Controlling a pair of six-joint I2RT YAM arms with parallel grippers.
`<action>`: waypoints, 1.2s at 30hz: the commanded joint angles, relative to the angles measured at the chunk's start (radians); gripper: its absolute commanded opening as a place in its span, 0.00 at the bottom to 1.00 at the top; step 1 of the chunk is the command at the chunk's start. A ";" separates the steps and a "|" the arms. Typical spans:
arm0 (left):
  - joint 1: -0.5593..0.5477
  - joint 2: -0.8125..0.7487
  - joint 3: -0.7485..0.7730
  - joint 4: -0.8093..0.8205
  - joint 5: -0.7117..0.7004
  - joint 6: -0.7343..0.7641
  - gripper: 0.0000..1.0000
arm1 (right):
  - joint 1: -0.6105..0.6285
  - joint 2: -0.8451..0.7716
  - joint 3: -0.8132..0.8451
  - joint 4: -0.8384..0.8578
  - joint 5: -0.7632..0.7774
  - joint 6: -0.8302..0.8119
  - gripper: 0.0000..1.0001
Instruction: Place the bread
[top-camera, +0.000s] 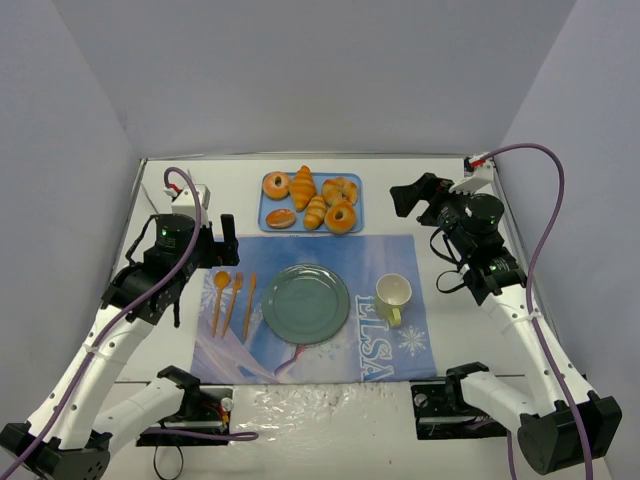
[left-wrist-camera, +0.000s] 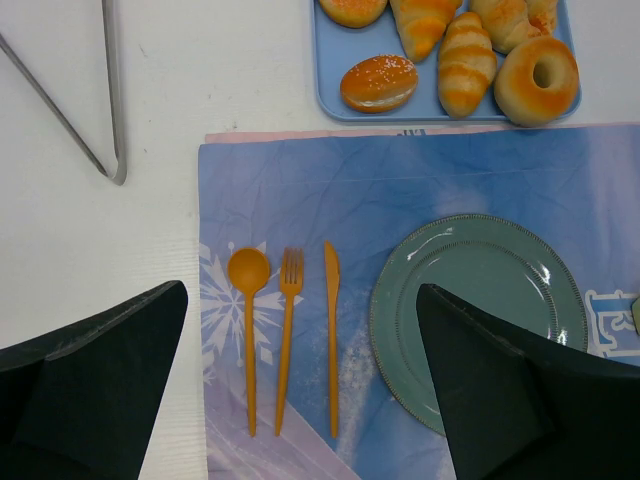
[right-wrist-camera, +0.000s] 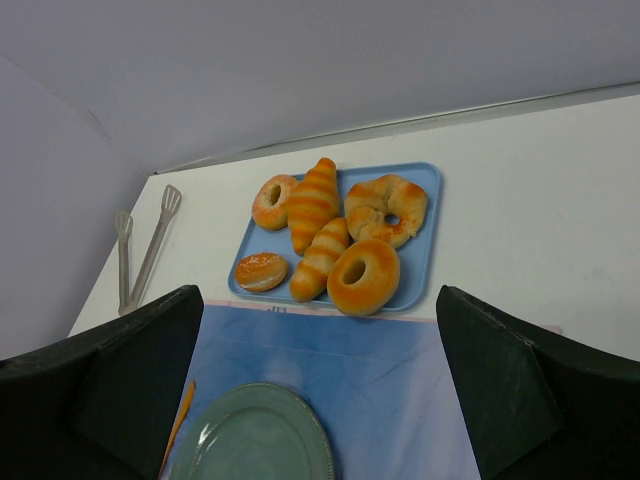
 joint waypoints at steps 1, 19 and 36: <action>0.005 -0.002 0.030 0.068 -0.010 -0.009 0.97 | -0.002 -0.024 0.001 0.068 0.006 0.006 1.00; 0.011 -0.001 0.029 0.065 -0.037 -0.010 0.97 | -0.002 -0.042 -0.020 0.062 0.024 -0.006 1.00; 0.374 0.312 0.212 0.062 -0.070 -0.147 0.97 | -0.002 -0.039 -0.013 0.069 -0.019 0.035 1.00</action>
